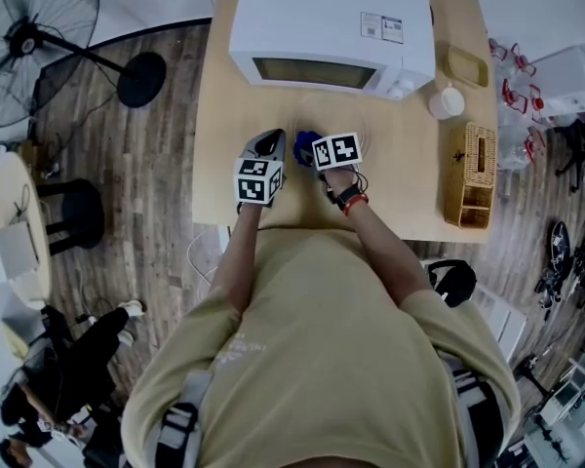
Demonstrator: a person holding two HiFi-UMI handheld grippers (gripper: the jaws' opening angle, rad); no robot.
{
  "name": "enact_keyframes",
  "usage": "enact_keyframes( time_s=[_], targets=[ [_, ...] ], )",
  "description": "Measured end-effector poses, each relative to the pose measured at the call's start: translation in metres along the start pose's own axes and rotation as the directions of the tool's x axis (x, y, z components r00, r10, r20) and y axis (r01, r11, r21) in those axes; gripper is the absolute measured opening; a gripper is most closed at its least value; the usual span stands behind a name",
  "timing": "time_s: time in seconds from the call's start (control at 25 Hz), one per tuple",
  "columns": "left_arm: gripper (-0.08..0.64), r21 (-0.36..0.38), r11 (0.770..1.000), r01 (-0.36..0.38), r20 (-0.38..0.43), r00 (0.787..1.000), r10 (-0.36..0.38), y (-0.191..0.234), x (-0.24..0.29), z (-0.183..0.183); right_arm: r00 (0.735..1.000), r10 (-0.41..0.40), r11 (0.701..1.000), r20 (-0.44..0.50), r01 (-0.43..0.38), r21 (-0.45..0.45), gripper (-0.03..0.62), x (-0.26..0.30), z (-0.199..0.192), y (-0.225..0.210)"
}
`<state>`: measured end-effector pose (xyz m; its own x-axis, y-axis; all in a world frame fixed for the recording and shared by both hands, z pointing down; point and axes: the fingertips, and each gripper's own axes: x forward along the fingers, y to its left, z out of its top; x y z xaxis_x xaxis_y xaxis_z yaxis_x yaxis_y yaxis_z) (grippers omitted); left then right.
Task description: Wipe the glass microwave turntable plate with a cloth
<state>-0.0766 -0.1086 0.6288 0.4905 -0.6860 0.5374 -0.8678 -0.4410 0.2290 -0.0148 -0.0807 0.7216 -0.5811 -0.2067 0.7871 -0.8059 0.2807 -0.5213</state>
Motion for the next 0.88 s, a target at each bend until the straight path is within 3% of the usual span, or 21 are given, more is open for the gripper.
enact_keyframes(
  time_s=[0.88],
  targets=[
    [0.012,0.049,0.995,0.086,-0.030,0.996,-0.085,-0.046,0.012,-0.007,0.992,-0.085,0.988,0.093,0.072,0.138,0.172,-0.052,-0.015,-0.067]
  ],
)
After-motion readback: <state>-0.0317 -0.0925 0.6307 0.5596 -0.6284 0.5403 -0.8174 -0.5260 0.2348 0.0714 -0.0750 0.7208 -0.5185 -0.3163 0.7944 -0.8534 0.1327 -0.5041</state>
